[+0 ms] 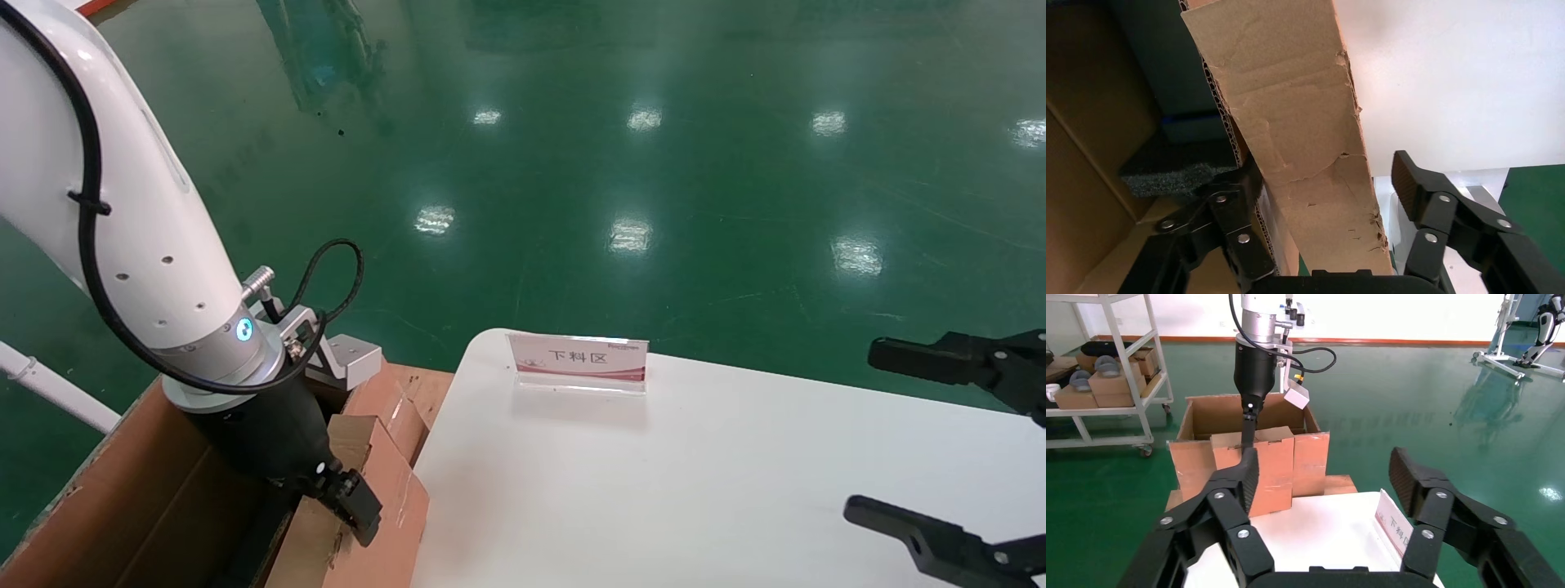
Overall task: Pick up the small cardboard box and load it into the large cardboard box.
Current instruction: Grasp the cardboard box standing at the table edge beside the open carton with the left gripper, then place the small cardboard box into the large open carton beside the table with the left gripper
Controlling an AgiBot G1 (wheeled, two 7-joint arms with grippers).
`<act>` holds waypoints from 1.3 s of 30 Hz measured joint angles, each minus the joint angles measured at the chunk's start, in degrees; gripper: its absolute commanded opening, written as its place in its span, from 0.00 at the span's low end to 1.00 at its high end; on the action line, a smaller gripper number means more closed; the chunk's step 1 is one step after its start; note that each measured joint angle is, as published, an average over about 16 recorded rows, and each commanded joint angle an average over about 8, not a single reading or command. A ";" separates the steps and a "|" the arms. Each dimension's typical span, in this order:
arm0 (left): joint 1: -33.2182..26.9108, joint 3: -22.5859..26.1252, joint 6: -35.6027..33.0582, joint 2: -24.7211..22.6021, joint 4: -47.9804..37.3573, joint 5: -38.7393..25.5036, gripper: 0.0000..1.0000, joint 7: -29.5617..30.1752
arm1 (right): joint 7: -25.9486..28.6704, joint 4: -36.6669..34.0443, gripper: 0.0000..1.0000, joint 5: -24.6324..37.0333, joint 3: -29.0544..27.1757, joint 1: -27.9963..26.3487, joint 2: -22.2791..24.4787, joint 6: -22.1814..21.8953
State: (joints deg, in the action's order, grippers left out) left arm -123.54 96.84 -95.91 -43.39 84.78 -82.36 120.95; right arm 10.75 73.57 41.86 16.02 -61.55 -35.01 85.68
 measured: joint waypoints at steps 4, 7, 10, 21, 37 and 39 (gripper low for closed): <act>-0.01 -0.01 -0.01 0.00 0.00 -0.01 0.00 -0.01 | 0.00 0.00 0.57 0.00 0.00 0.00 0.00 0.00; -0.01 -0.02 -0.01 0.00 0.00 -0.02 0.00 -0.01 | 0.00 0.00 0.94 0.00 0.00 0.00 0.00 0.00; -0.03 -0.03 -0.02 0.00 -0.01 -0.04 0.00 -0.02 | 0.00 0.00 1.00 0.00 0.00 0.00 0.00 0.00; -1.83 -1.19 -0.41 -0.09 -0.04 0.26 0.00 -0.86 | 0.00 0.00 1.00 0.00 0.00 0.00 0.00 0.00; -19.22 -11.47 -2.86 2.21 0.01 3.48 0.00 -9.11 | 0.00 0.00 1.00 0.00 0.00 0.00 0.00 0.00; -21.32 -12.96 -3.04 2.93 0.01 3.72 0.00 -10.37 | 0.00 0.00 1.00 0.00 0.00 0.00 0.00 0.00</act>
State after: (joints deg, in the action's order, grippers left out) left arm -144.86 83.88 -98.95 -40.46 84.78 -78.64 110.58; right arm 10.75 73.57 41.86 16.01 -61.55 -35.01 85.68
